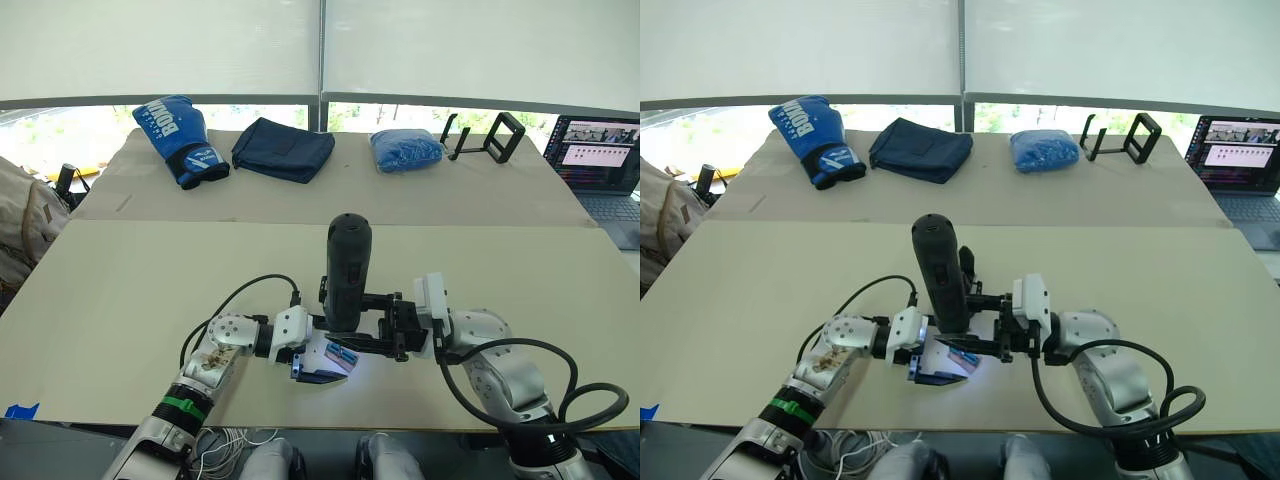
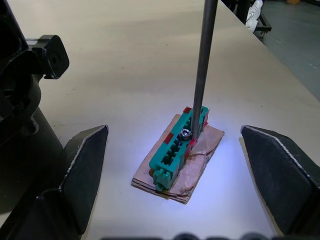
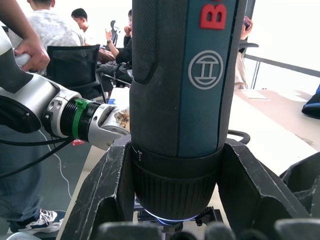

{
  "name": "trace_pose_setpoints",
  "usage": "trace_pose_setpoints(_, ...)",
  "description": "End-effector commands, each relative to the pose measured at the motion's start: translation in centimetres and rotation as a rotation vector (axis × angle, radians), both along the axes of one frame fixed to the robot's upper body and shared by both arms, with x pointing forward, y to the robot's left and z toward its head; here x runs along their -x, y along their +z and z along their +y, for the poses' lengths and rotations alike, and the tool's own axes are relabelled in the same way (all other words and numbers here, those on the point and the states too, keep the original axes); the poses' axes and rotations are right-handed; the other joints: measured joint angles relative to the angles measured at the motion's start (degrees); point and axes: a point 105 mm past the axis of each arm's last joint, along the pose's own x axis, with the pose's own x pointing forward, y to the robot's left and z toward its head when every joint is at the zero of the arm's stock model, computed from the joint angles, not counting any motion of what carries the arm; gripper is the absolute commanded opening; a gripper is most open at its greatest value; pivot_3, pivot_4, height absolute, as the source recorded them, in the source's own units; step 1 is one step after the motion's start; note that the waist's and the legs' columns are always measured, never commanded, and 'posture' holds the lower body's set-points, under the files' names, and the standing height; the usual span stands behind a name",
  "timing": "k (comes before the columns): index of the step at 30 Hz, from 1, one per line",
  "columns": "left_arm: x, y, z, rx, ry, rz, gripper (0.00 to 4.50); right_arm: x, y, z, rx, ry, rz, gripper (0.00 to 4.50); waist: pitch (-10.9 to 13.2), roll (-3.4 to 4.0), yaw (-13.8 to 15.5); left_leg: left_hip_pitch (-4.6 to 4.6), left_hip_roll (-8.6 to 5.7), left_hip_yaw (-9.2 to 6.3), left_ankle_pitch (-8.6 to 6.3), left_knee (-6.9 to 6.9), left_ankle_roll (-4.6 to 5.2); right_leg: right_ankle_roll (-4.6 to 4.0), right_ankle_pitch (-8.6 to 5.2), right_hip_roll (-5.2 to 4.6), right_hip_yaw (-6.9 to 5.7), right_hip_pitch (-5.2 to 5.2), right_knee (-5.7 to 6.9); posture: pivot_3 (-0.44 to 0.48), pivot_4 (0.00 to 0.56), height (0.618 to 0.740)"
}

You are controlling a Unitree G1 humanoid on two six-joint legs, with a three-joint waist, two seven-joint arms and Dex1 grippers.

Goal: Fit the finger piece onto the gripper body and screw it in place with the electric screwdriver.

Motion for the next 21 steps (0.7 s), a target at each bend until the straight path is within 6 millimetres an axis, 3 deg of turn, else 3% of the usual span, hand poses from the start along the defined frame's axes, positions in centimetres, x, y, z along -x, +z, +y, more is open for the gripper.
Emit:
trace_pose_setpoints(1, 1.33, -2.80, -0.06, -0.062, -0.014, 0.092, 4.47, 0.27, 1.58, -0.11, -0.042, 0.019, -0.048, 1.94, 0.00, 0.00, 0.00, 0.00, 0.00, 0.00, 0.00, 0.00, 0.00, 0.00, 0.00, 0.00, 0.00, 0.00, 0.00, 0.000, 0.150, 0.740)
trace_pose_setpoints(21, 1.30, -2.55, -0.26, -0.060, -0.015, 0.087, 4.47, 0.21, 1.77, -0.39, -0.047, 0.022, -0.015, 1.94, 0.00, 0.00, 0.01, -0.01, 0.00, 0.00, -0.02, 0.00, 0.03, 0.00, 0.00, -0.03, 0.00, 0.00, -0.01, 0.000, 0.150, 0.740)
